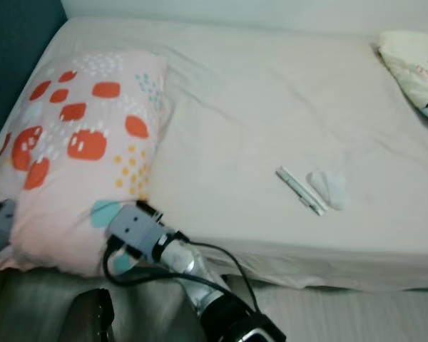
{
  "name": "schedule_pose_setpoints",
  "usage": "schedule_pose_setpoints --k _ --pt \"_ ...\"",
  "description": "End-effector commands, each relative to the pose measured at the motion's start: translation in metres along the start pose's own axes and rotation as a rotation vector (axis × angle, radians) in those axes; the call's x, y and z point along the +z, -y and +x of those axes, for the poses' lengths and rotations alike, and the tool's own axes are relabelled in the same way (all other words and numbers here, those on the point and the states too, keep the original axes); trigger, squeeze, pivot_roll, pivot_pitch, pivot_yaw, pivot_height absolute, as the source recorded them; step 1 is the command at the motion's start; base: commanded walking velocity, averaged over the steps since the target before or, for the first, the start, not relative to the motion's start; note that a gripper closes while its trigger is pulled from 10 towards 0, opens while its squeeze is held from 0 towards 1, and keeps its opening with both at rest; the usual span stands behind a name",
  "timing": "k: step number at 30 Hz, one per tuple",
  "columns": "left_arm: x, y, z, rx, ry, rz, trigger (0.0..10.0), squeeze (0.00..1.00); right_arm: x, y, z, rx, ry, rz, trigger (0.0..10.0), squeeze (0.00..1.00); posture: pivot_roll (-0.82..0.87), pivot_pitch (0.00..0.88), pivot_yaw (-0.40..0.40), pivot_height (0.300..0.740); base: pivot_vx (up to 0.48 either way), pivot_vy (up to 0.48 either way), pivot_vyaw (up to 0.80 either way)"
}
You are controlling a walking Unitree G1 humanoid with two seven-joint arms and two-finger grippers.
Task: Clean up the room
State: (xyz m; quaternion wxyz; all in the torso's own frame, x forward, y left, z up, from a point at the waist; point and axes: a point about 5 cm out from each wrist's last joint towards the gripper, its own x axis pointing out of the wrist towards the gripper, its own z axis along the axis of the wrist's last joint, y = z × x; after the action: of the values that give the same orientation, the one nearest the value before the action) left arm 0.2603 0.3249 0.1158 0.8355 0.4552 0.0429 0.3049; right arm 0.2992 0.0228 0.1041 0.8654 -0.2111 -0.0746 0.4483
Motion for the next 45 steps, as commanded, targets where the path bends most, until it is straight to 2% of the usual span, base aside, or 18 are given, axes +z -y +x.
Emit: schedule_pose_setpoints --k 1,6,10,12,13,14,16,18,21,24,28,30,34,37,38,40,42,45 --pt "-0.011 -0.015 -0.025 0.028 -0.059 -0.054 10.0 0.00 -0.005 -0.014 -0.004 0.064 0.007 0.008 10.0 0.00 0.10 0.188 0.019 0.565 0.000 0.000 0.00" --pt "0.011 -0.029 -0.059 -0.057 0.009 -0.114 10.0 0.00 -0.015 -0.005 -0.014 0.045 -0.021 0.010 10.0 0.00 0.13 0.194 0.015 0.565 0.000 0.000 0.00" --pt "0.051 -0.030 -0.090 -0.228 0.127 -0.182 10.0 0.00 -0.026 0.024 -0.036 -0.040 -0.046 -0.009 10.0 0.00 0.15 0.209 0.005 0.565 0.000 0.000 0.00" --pt "0.051 -0.030 -0.090 -0.228 0.127 -0.182 10.0 0.00 -0.026 0.024 -0.036 -0.040 -0.046 -0.009 10.0 0.00 0.15 0.209 0.005 0.565 0.000 0.000 0.00" --pt "0.069 -0.026 -0.110 -0.426 0.244 -0.261 10.0 0.00 -0.028 0.051 -0.057 -0.141 -0.048 -0.031 10.0 0.00 0.15 0.213 0.000 0.565 0.000 0.000 0.00" --pt "0.069 -0.026 -0.110 -0.426 0.244 -0.261 10.0 0.00 -0.028 0.051 -0.057 -0.141 -0.048 -0.031 10.0 0.00 0.15 0.213 0.000 0.565 0.000 0.000 0.00" --pt "0.072 -0.015 -0.129 -0.687 0.248 -0.345 10.0 0.00 -0.030 0.073 -0.076 -0.232 -0.061 -0.064 10.0 0.00 0.15 0.213 0.000 0.565 0.000 0.000 0.00" --pt "0.063 -0.010 -0.134 -0.791 0.170 -0.365 10.0 0.00 -0.031 0.085 -0.085 -0.299 -0.076 -0.082 10.0 0.00 0.13 0.214 -0.001 0.565 0.000 0.000 0.00" --pt "0.052 -0.005 -0.134 -0.824 0.108 -0.364 10.0 0.00 -0.032 0.096 -0.093 -0.374 -0.091 -0.095 10.0 0.00 0.12 0.213 0.002 0.565 0.000 0.000 0.00" --pt "0.022 -0.002 -0.114 -0.675 -0.153 -0.330 10.0 0.00 -0.038 0.119 -0.114 -0.589 -0.160 -0.114 10.0 0.00 0.09 0.209 0.012 0.565 0.000 0.000 0.00" --pt "0.003 -0.011 -0.102 -0.442 -0.322 -0.274 10.0 0.00 -0.046 0.123 -0.125 -0.681 -0.206 -0.081 10.0 0.00 0.07 0.199 0.038 0.565 0.000 0.000 0.00" --pt "-0.001 -0.014 -0.100 -0.410 -0.355 -0.276 10.0 0.00 -0.046 0.123 -0.127 -0.694 -0.211 -0.069 10.0 0.00 0.07 0.199 0.038 0.565 0.000 0.000 0.00" --pt "-0.006 -0.009 -0.084 -0.382 -0.361 -0.314 10.0 0.00 -0.049 0.124 -0.135 -0.722 -0.227 -0.055 10.0 0.00 0.07 0.194 0.039 0.565 0.000 0.000 0.00" --pt "-0.003 0.009 -0.047 -0.404 -0.361 -0.468 10.0 0.00 -0.054 0.128 -0.145 -0.787 -0.276 -0.073 10.0 0.00 0.07 0.198 0.026 0.565 0.000 0.000 0.00" --pt "-0.003 0.009 -0.047 -0.404 -0.361 -0.468 10.0 0.00 -0.054 0.128 -0.145 -0.787 -0.276 -0.073 10.0 0.00 0.07 0.198 0.026 0.565 0.000 0.000 0.00" --pt "0.004 0.019 -0.032 -0.449 -0.329 -0.507 10.0 0.00 -0.056 0.129 -0.149 -0.830 -0.301 -0.072 10.0 0.00 0.06 0.202 0.022 0.565 0.000 0.000 0.00" --pt "0.028 0.038 0.001 -0.544 -0.237 -0.555 10.0 0.00 -0.059 0.132 -0.156 -0.909 -0.345 -0.081 10.0 0.00 0.03 0.212 0.020 0.565 0.000 0.000 0.00" --pt "0.042 0.045 0.014 -0.600 -0.206 -0.595 10.0 0.00 -0.056 0.133 -0.157 -0.921 -0.338 -0.074 10.0 0.00 0.02 0.214 0.023 0.565 0.000 0.000 0.00"
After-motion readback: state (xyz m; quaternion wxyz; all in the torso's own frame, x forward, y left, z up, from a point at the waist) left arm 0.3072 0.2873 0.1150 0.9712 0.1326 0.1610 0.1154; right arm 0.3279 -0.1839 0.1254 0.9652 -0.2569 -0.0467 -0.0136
